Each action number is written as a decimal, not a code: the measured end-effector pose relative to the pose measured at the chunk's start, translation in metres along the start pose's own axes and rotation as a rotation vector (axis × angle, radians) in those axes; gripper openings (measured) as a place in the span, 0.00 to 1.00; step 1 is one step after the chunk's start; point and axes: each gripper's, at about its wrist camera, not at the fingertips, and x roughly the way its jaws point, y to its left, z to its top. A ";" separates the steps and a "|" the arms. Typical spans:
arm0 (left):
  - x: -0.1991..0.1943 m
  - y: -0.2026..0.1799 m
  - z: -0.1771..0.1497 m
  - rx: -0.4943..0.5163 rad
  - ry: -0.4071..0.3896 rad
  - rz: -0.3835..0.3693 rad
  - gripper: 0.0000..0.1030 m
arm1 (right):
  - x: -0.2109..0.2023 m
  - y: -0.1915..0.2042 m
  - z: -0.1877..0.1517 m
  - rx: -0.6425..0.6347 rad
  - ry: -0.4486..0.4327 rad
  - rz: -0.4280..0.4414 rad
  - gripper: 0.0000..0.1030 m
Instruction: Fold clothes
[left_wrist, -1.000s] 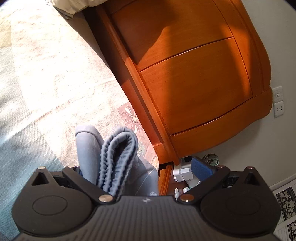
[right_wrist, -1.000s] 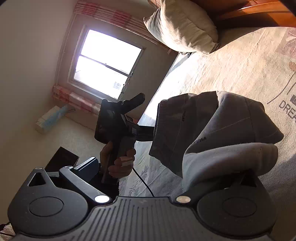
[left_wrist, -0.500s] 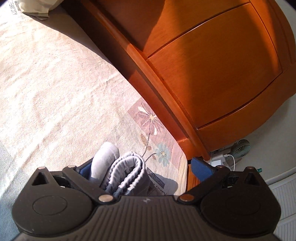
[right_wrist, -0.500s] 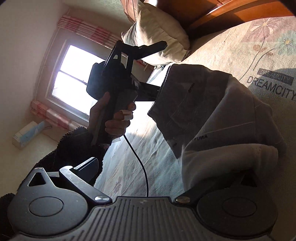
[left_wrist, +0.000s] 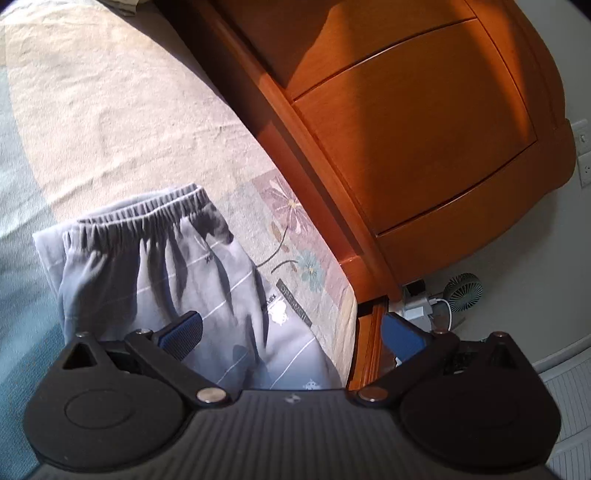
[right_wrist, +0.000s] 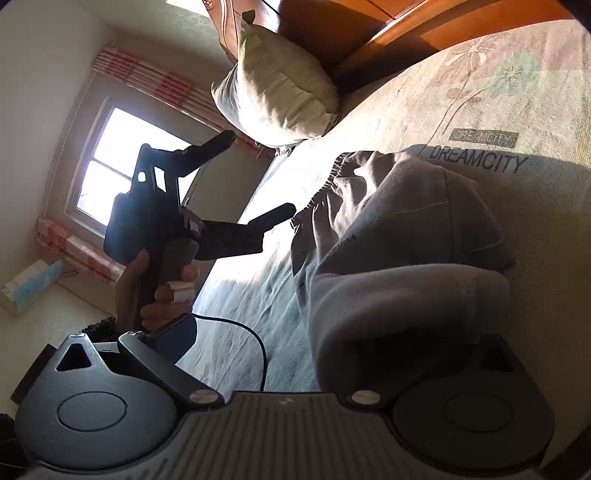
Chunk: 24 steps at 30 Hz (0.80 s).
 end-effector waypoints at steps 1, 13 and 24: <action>0.005 0.005 -0.006 -0.011 0.008 0.009 0.99 | -0.001 -0.005 -0.001 0.008 -0.023 0.003 1.00; 0.001 0.023 -0.016 -0.050 0.006 -0.015 0.99 | -0.047 -0.018 0.048 -0.022 -0.342 -0.079 1.00; -0.005 0.014 -0.016 -0.026 -0.023 0.029 0.99 | -0.063 -0.063 0.020 0.178 -0.264 -0.168 1.00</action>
